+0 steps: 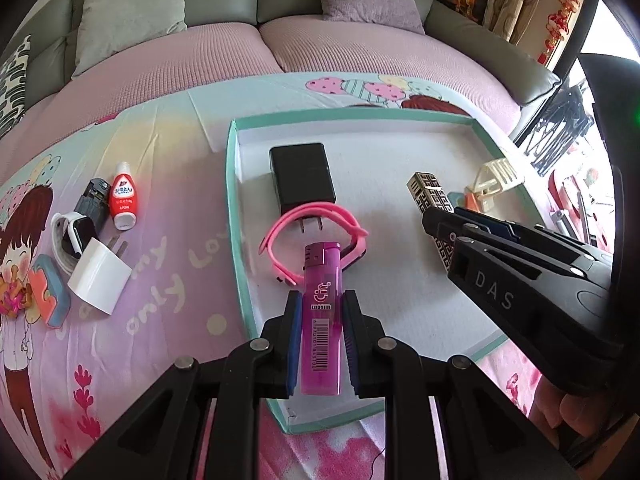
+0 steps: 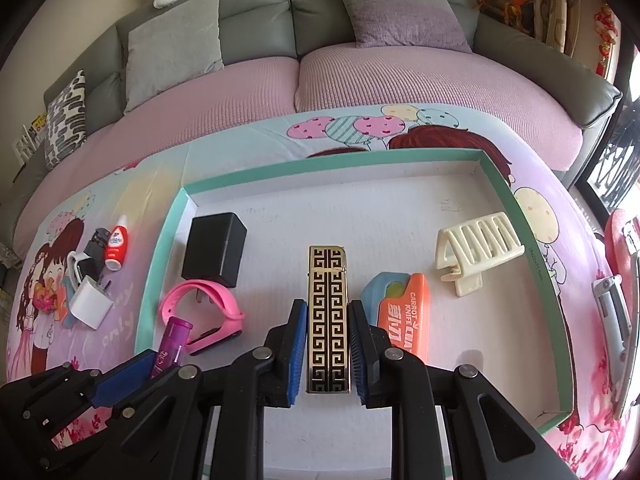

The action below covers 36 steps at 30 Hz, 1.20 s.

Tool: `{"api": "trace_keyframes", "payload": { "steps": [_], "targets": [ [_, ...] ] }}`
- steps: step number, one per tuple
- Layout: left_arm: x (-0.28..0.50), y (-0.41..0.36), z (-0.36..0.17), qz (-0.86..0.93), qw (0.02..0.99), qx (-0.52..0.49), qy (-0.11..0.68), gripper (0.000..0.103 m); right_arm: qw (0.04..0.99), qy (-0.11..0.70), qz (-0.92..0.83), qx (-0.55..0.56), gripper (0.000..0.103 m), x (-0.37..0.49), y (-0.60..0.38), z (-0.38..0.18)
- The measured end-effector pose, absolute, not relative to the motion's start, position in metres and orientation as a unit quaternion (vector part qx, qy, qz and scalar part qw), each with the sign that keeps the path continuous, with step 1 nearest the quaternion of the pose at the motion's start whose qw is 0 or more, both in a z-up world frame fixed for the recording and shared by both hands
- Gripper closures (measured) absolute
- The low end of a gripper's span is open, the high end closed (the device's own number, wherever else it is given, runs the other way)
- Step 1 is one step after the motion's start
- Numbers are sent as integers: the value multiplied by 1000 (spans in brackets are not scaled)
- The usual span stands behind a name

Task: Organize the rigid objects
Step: 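Carry the pink lighter and gold box into the tray and open both grippers, then withdraw both grippers from the tray back over the remaining items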

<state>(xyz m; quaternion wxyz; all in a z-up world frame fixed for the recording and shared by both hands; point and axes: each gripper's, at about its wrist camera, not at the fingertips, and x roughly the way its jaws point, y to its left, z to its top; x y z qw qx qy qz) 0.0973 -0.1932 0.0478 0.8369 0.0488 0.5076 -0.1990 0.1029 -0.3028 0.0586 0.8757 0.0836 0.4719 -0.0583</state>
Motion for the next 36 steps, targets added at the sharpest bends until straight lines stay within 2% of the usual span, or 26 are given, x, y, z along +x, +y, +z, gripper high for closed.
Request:
{"api": "trace_keyframes", "payload": {
  "steps": [14,15,16,20,22,29,36],
  "targets": [
    [101,-193,35,-194,827,49,526,82,861,501,-55,72,80,106,-300,47],
    [101,-192,36,-193,827,51,526,78,860,503,-55,71,80,105,-300,47],
    [101,-192,36,-192,826,54,527,70,859,505,-55,69,80,105,-299,47],
    [101,-193,39,-192,829,56,522,60,860,503,-55,69,78,106,-300,49],
    [100,-193,42,-188,833,60,516,51,862,499,-55,69,77,105,-300,52],
    [97,-179,64,-180,853,51,488,51,881,465,-49,80,69,95,-302,73],
    [105,-143,75,-129,872,18,472,51,889,447,-37,92,69,94,-302,81]
  ]
}}
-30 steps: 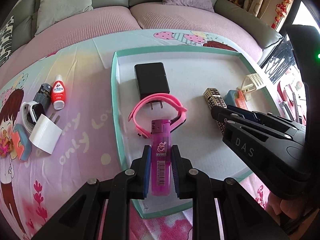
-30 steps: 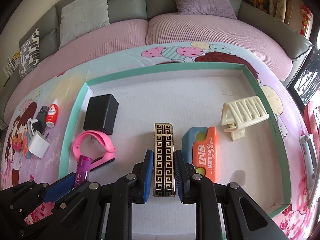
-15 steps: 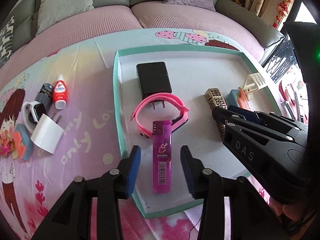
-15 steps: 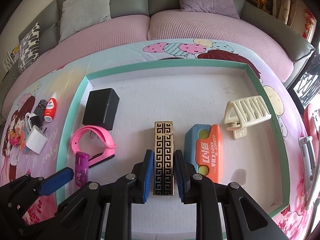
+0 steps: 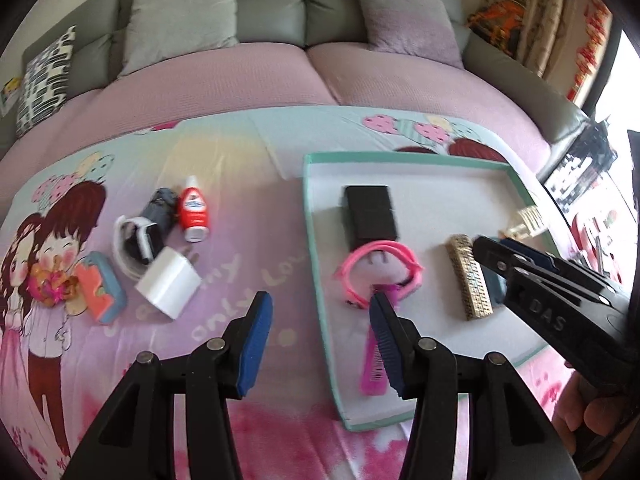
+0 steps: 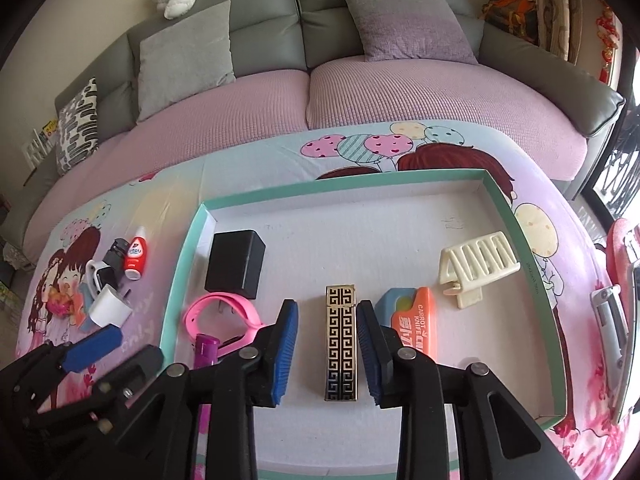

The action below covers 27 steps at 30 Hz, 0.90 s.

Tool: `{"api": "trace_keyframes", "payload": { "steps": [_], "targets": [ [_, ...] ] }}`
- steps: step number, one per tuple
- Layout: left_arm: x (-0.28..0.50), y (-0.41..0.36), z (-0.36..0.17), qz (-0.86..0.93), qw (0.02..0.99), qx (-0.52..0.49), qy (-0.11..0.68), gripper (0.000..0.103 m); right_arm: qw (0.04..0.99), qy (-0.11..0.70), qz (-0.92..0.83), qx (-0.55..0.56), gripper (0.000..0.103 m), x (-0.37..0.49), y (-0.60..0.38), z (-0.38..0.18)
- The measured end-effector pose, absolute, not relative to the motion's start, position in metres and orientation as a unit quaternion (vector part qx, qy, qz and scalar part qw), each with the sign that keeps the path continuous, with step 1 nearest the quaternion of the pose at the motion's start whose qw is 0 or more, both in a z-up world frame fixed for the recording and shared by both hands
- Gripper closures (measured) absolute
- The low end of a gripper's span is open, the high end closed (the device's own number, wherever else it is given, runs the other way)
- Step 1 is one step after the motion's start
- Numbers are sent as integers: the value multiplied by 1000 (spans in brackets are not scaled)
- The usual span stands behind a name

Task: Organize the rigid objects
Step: 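Withdraw both grippers from the tray back over the remaining items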

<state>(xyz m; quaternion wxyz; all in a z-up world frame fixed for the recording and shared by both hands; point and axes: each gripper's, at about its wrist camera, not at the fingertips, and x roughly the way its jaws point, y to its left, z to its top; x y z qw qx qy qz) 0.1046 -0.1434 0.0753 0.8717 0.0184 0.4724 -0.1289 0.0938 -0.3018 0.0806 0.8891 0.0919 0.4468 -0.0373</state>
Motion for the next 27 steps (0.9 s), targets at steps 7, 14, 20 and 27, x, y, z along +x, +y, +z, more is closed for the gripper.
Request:
{"api": "trace_keyframes", "payload": {
  "steps": [7,14,20,27],
  "targets": [
    [115,-105,80,-40,893,-6,449,11,888,448,-26,100,60,100,-300,74],
    [119,-95,74,2,898,-7,440,11,891,442,-6,103,36,104,-292,71],
    [121,-94,71,18,899,-20,438,5,891,443,-12,96,23,107,-292,68],
    [125,-92,68,31,895,-31,443,5,892,438,-21,113,2,107,-301,67]
  ]
}}
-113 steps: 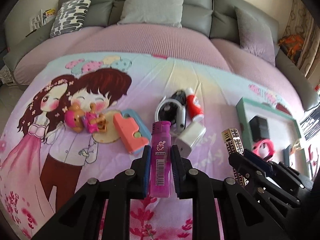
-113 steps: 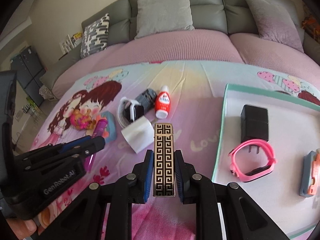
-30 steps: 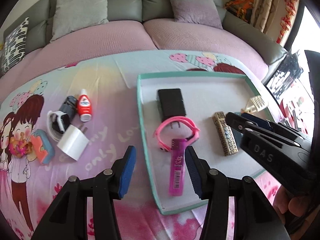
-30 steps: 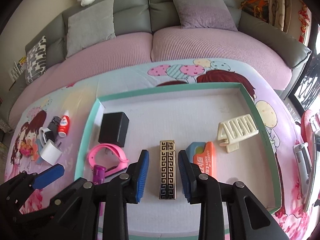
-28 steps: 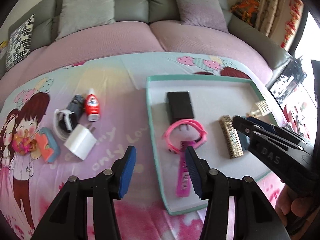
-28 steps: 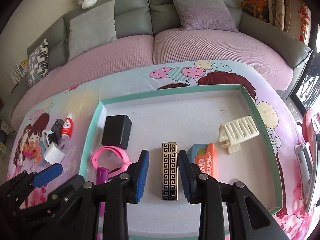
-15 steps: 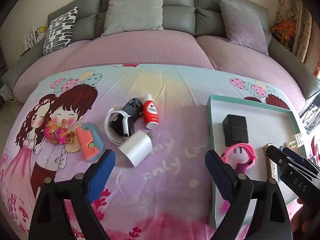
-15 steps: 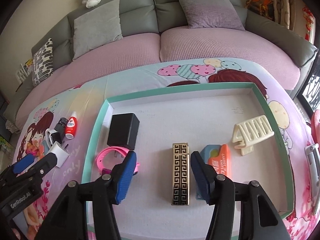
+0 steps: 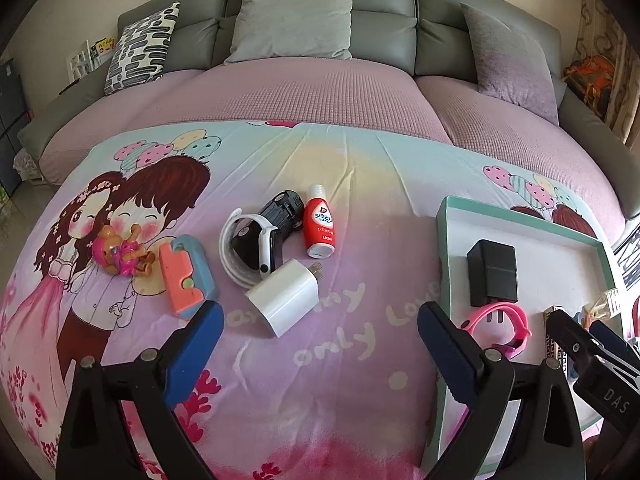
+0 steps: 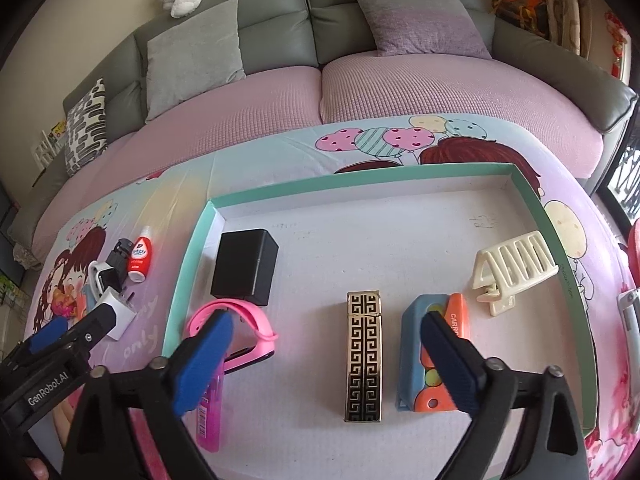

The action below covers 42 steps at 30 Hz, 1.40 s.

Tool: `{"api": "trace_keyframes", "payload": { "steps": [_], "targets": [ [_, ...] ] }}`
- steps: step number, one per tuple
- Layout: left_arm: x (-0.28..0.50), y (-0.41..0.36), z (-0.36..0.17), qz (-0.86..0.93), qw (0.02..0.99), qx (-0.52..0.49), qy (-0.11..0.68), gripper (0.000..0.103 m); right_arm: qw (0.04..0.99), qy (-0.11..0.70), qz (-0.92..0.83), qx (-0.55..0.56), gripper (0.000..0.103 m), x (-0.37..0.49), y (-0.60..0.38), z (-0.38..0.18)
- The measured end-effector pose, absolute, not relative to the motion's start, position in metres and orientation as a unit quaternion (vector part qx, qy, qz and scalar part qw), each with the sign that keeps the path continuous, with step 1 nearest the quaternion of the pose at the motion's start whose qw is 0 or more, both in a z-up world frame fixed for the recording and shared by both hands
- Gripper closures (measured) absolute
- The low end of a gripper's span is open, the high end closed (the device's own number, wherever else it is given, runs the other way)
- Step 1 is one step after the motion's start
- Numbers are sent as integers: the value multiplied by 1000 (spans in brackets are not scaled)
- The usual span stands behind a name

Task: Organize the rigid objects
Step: 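Withdraw both grippers from the tray back over the remaining items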

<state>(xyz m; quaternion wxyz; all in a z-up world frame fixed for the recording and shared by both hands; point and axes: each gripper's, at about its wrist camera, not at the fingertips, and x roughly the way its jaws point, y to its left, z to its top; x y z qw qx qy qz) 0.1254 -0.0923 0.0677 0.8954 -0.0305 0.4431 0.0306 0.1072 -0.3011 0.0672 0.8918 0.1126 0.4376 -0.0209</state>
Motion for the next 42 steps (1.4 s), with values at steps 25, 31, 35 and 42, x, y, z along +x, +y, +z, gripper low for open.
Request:
{"api": "trace_keyframes", "payload": {
  "steps": [25,31,35,42],
  "targets": [
    [137,-28,92,131,893,-98,419,5,921,371,60,107,0,115,-238,90],
    [136,-2,91,155,888,-106,419,5,917,374,79,111,0,120,-218,86],
    [132,15,90,165,886,-115,419,5,914,380,92,108,0,123,-203,82],
    [128,45,83,168,878,-120,432,5,910,384,109,110,0,126,-180,77]
  ]
}}
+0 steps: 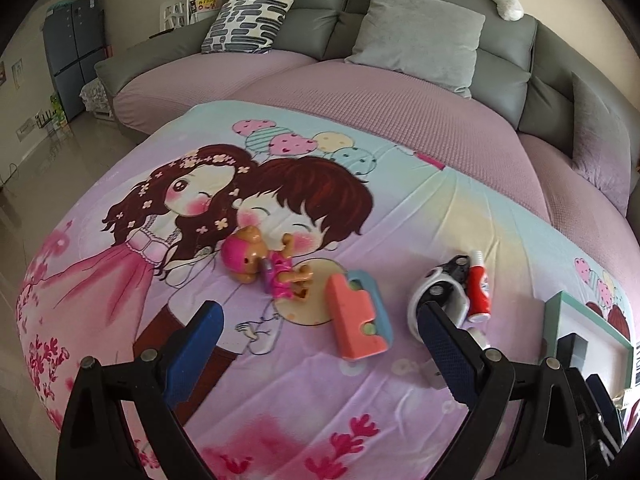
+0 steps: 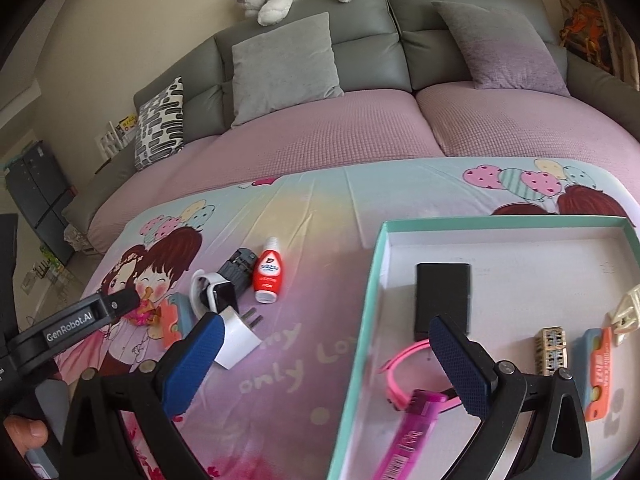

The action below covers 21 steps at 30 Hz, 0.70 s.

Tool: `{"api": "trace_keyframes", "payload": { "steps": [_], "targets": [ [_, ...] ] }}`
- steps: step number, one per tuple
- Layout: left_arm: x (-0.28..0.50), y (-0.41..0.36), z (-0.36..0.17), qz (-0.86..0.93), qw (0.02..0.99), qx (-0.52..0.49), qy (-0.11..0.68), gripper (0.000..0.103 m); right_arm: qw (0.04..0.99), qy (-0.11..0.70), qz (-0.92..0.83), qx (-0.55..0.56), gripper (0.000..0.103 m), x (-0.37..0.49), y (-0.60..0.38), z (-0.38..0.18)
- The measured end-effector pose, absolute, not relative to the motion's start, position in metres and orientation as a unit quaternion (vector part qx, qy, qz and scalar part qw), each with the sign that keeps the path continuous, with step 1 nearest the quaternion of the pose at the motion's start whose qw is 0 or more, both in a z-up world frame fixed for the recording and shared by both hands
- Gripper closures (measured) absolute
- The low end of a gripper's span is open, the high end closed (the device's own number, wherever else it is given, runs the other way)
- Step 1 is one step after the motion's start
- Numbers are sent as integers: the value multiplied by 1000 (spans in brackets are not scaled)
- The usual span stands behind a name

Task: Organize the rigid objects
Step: 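Withdraw both grippers from the tray back over the remaining items, then grasp the white charger cube with the right gripper while the left gripper grasps the orange-blue block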

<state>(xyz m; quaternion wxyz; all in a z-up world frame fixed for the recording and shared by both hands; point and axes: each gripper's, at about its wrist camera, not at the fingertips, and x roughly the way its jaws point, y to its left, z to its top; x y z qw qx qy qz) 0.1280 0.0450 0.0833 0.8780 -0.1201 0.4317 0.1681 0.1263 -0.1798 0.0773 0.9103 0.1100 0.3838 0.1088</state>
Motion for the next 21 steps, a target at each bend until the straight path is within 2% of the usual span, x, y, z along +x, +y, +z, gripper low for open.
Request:
{"api": "trace_keyframes", "payload": {
  "steps": [9,21],
  "targets": [
    [130,81,69,150,869,-135,451,5,901,402,133,96,0,135,-146,64],
    [156,72,36,100,845,-135,507,5,889,430,149,55,0,149,-105,37]
  ]
}}
